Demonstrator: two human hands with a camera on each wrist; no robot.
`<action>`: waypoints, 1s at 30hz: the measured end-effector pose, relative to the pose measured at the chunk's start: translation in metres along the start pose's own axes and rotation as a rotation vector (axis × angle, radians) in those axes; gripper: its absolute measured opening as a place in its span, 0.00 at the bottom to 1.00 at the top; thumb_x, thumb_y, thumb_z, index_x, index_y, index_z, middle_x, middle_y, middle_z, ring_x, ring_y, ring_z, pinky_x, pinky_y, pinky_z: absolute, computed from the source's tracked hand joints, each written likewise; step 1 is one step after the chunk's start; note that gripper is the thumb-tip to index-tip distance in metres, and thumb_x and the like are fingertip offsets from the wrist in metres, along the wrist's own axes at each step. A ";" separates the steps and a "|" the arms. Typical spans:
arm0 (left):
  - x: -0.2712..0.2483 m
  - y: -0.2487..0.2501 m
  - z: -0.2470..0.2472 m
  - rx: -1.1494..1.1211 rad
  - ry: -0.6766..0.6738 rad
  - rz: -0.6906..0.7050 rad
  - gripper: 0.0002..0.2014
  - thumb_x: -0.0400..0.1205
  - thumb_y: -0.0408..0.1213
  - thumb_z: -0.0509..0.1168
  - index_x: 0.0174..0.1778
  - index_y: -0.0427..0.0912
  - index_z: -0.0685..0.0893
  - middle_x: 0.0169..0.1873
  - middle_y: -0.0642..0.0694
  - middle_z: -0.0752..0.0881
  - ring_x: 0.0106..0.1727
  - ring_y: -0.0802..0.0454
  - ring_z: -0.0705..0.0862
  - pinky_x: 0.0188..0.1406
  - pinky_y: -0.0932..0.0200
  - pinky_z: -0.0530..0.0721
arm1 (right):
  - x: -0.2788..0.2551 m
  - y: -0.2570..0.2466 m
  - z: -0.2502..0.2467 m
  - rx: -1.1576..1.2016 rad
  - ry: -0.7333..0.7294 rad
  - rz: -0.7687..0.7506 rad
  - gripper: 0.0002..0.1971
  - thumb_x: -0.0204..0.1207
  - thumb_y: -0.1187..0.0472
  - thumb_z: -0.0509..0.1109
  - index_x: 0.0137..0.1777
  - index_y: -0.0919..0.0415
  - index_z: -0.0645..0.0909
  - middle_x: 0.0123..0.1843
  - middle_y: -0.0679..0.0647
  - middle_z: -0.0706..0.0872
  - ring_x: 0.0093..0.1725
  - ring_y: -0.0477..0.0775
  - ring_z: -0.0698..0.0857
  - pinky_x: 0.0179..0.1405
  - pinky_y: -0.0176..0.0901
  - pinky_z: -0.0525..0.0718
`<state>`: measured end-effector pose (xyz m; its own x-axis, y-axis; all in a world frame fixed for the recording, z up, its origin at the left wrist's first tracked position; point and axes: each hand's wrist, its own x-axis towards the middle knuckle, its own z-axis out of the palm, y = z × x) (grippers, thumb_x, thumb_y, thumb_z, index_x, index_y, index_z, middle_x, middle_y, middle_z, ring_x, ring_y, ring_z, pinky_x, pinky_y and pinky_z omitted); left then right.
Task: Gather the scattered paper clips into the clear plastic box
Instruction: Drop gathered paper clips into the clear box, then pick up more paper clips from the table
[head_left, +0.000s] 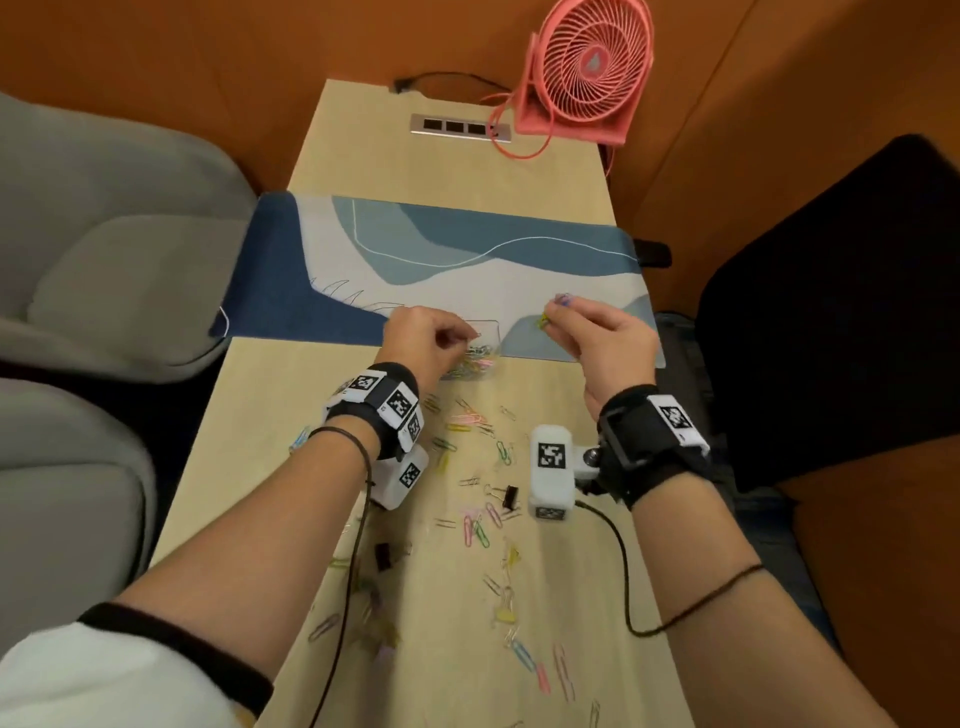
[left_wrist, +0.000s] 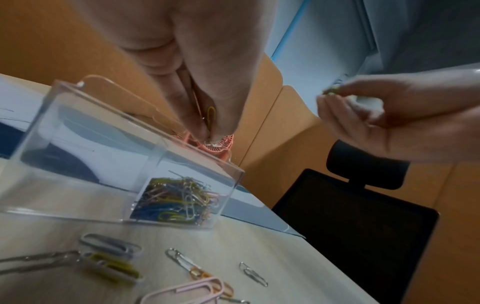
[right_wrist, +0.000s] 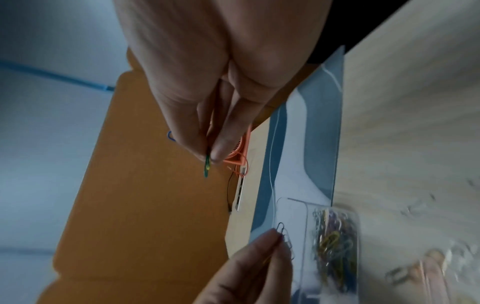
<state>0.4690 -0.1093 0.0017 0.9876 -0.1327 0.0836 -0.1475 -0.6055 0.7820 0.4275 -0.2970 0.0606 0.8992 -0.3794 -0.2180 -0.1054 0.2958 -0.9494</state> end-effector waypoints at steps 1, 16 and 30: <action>0.001 -0.003 0.002 0.024 -0.005 0.000 0.09 0.76 0.27 0.73 0.46 0.45 0.93 0.40 0.50 0.92 0.41 0.56 0.88 0.53 0.63 0.87 | 0.006 0.001 0.003 -0.091 -0.012 -0.039 0.07 0.66 0.74 0.79 0.45 0.69 0.89 0.44 0.60 0.92 0.44 0.54 0.91 0.47 0.41 0.88; -0.006 -0.016 0.000 -0.195 0.139 -0.011 0.13 0.77 0.23 0.68 0.46 0.45 0.93 0.41 0.54 0.91 0.43 0.60 0.89 0.52 0.62 0.88 | 0.044 0.046 0.048 -1.074 -0.287 -0.436 0.05 0.68 0.66 0.75 0.40 0.59 0.92 0.37 0.52 0.92 0.38 0.48 0.88 0.51 0.37 0.85; -0.036 -0.034 -0.024 -0.065 0.121 0.063 0.13 0.79 0.32 0.68 0.55 0.52 0.90 0.48 0.59 0.90 0.51 0.61 0.84 0.54 0.73 0.77 | 0.044 0.058 0.061 -1.414 -0.455 -0.535 0.12 0.72 0.65 0.68 0.51 0.53 0.90 0.48 0.52 0.91 0.49 0.55 0.87 0.56 0.44 0.84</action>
<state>0.4400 -0.0655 -0.0132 0.9763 -0.0710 0.2043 -0.2094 -0.5464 0.8109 0.4872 -0.2431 0.0097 0.9804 0.1941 0.0347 0.1924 -0.9035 -0.3829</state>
